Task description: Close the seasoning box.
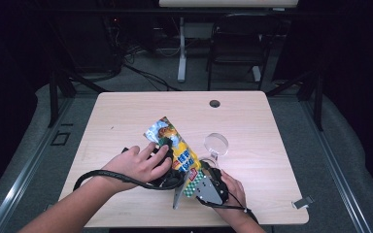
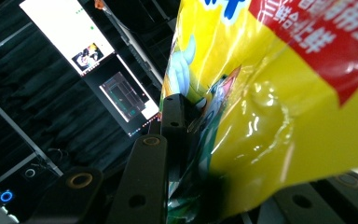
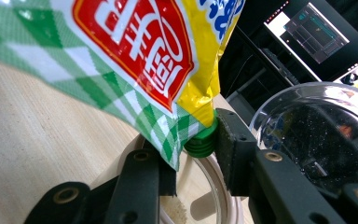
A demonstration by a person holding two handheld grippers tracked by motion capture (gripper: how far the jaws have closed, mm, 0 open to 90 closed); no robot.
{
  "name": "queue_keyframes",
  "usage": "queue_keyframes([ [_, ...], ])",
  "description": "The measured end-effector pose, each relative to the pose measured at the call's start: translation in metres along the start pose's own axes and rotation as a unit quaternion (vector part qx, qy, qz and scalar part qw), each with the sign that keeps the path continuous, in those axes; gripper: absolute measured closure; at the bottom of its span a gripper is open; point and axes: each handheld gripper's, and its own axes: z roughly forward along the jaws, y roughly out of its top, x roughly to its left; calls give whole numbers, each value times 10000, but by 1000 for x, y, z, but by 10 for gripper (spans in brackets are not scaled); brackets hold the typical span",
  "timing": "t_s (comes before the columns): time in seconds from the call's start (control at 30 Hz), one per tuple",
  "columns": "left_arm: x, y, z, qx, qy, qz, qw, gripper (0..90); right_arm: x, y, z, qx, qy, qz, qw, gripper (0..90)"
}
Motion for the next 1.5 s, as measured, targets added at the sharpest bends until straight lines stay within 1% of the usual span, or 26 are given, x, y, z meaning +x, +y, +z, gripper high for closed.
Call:
queue_keyframes([
  [0.17,0,0,0,3,-13,9,10000,792,-1,-1,0,19,18,62,10000,706],
  [0.27,0,1,0,2,-15,6,10000,793,-2,-1,1,-24,72,177,9998,706],
  [0.3,1,1,0,31,-11,49,10000,793,-2,-1,1,-12,80,195,9998,707],
  [0.4,1,1,-1,27,-11,48,10000,794,-3,-2,1,-22,96,238,9997,707],
  [0.43,0,0,0,-5,-31,-27,10000,794,-3,-2,1,-22,97,245,9996,707],
  [0.47,1,1,-1,30,-17,48,10000,794,-3,-2,1,-18,98,262,9996,707],
  [0.5,1,1,0,-18,9,-4,10000,794,-3,-2,1,-18,101,274,9996,707],
  [0.53,1,1,-1,-17,9,4,10000,794,-3,-2,1,-35,118,330,9994,707],
  [0.6,1,0,-1,-7,-9,-5,10000,794,-4,-2,0,-31,114,356,9993,706],
  [0.7,2,0,-1,-22,37,-12,10000,794,-5,-1,0,-36,105,402,9991,707],
  [0.9,3,1,-1,-9,14,-10,10000,794,-6,-2,-1,-14,111,443,9990,706],
  [1.07,4,2,-1,11,-16,32,10000,794,-6,-2,-1,-28,115,462,9989,706],
  [1.1,3,1,-1,-37,-13,-25,10000,795,-6,-2,-1,-39,123,473,9988,707],
  [1.13,3,1,-1,-38,-7,-27,10000,795,-6,-2,-1,-24,111,460,9989,706],
  [1.43,4,2,-2,-25,13,20,10000,795,-6,-2,-1,-19,104,472,9988,706],
  [1.5,4,2,-1,-39,46,20,10000,796,-7,-2,-1,-24,104,480,9988,706],
])
